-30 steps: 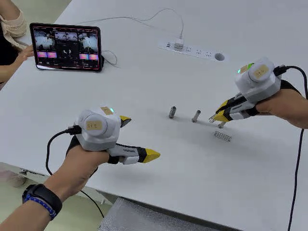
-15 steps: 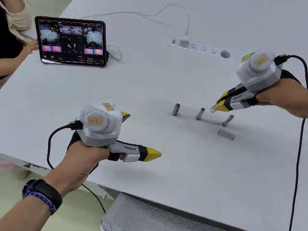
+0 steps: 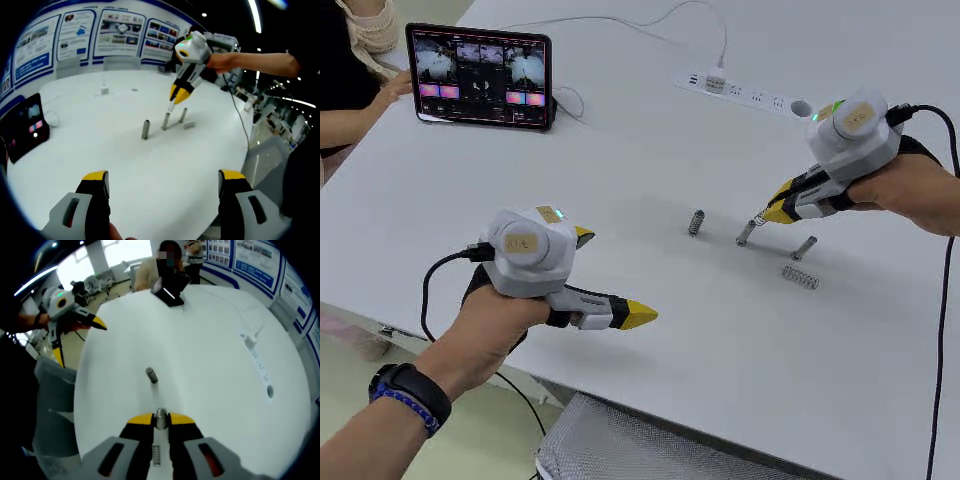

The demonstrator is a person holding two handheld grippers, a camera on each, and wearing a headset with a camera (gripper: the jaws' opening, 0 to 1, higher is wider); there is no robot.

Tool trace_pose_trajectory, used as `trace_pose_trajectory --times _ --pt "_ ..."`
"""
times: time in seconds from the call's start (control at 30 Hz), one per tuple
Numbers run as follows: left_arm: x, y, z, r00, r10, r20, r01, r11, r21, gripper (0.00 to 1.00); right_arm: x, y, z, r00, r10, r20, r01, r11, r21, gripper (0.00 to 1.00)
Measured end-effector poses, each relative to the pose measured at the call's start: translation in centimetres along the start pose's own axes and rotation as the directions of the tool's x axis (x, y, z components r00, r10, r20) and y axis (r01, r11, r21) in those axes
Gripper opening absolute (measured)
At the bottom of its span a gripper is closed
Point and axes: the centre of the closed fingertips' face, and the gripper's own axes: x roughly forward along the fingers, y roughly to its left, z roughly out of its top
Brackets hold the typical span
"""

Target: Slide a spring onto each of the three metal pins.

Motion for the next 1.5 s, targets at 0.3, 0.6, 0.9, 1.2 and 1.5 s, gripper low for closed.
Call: trace_pose_trajectory --times 0.3,0.6,0.9,1.2,1.5 --pt "-0.3 -0.1 -0.5 1.0000 0.003 -0.008 -0.003 1.000 -0.001 0.92 1.1 0.2 0.0 0.9997 0.015 -0.021 -0.016 1.000 -0.006 0.12" --pt "-0.5 0.1 -0.5 0.9999 0.008 -0.006 -0.008 1.000 -0.005 0.93 1.1 0.2 0.3 0.9997 0.014 -0.020 -0.014 1.000 -0.010 0.12" --pt "-0.4 0.0 -0.3 1.0000 0.003 -0.006 -0.003 1.000 0.003 0.92 1.3 0.5 0.6 0.9993 0.008 -0.036 -0.009 0.999 -0.036 0.12" --pt "-0.5 0.0 -0.2 1.0000 0.003 -0.008 -0.003 1.000 0.008 0.91 1.3 0.9 1.0 0.9985 0.013 -0.053 -0.015 0.999 -0.051 0.12" --pt "-0.5 -0.1 -0.5 0.9999 -0.001 -0.014 0.001 1.000 0.008 0.91 1.3 0.8 0.7 0.9982 0.002 -0.060 -0.005 0.999 -0.053 0.12"
